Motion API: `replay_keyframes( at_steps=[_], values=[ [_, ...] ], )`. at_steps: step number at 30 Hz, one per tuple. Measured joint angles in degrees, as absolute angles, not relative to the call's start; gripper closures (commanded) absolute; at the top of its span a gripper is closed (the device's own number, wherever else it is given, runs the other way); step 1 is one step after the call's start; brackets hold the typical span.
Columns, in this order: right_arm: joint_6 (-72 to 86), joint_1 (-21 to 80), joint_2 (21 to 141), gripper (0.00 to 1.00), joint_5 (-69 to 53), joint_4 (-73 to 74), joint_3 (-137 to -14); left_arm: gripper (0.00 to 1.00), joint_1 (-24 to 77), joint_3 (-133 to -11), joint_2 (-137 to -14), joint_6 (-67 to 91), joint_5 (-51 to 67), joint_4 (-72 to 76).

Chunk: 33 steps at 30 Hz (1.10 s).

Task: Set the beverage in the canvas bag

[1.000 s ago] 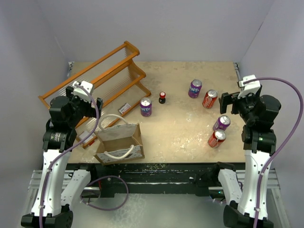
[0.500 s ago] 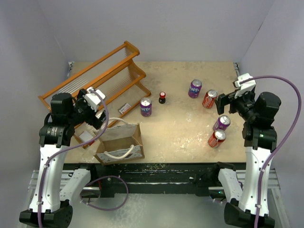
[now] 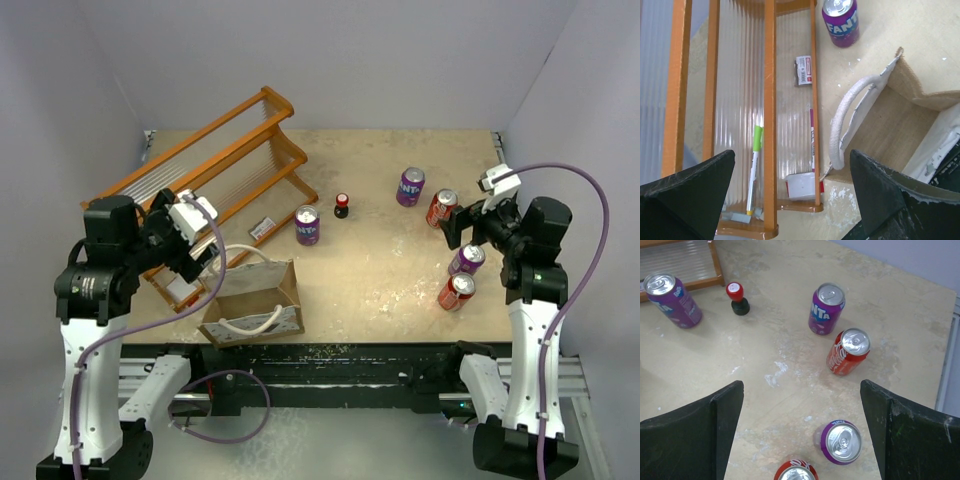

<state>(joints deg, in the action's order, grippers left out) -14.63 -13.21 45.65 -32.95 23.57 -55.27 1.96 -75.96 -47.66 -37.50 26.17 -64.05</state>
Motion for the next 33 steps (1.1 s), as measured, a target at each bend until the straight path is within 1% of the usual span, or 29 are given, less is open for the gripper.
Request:
replay_keyframes(
  at_steps=[2, 5, 8, 11, 17, 18, 19, 21, 23, 30, 33],
  values=[
    [-14.7, -13.2, 45.5, 0.00, -34.3, 23.4, -54.4, 0.01, 1.9, -78.1, -48.2, -38.9, 27.5, -67.1],
    [-15.0, -13.2, 45.3, 0.00, -36.5, 23.3, -53.9, 0.01, 1.9, -77.8, -49.5, -40.2, 28.3, -69.8],
    [-15.3, -13.2, 45.2, 0.00, -38.6, 23.2, -53.9, 0.08, 1.9, -75.5, -51.9, -41.1, 28.6, -70.6],
    [-15.3, -13.2, 45.1, 0.00, -38.8, 22.8, -53.6, 0.26, 1.9, -74.1, -54.7, -41.2, 29.7, -71.0],
    [-15.2, -13.2, 43.6, 0.00, -39.2, 21.5, -51.1, 0.82, 1.9, -68.4, -56.8, -37.0, 35.4, -65.8],
    [-15.2, -13.2, 43.6, 0.00, -39.3, 21.5, -51.1, 0.88, 1.9, -67.6, -56.7, -35.8, 36.4, -64.8],
    [-15.2, -13.2, 43.6, 0.00, -39.5, 21.4, -51.1, 0.91, 2.0, -67.0, -56.7, -34.9, 37.6, -63.7],
    [-15.2, -13.2, 43.6, 0.00, -40.0, 20.8, -51.1, 0.97, 2.2, -66.8, -57.2, -32.5, 39.4, -61.4],
    [-15.2, -13.2, 43.7, 0.00, -40.1, 20.3, -51.1, 1.00, 3.2, -66.8, -58.2, -30.1, 40.9, -58.9],
    [-15.2, -13.2, 44.6, 0.00, -40.1, 19.1, -50.7, 1.00, 15.6, -69.1, -66.0, -17.3, 41.2, -48.5],
    [-15.3, -13.2, 45.7, 0.00, -40.1, 18.9, -50.5, 1.00, 19.3, -70.9, -69.9, -12.6, 41.3, -44.8]
  ],
)
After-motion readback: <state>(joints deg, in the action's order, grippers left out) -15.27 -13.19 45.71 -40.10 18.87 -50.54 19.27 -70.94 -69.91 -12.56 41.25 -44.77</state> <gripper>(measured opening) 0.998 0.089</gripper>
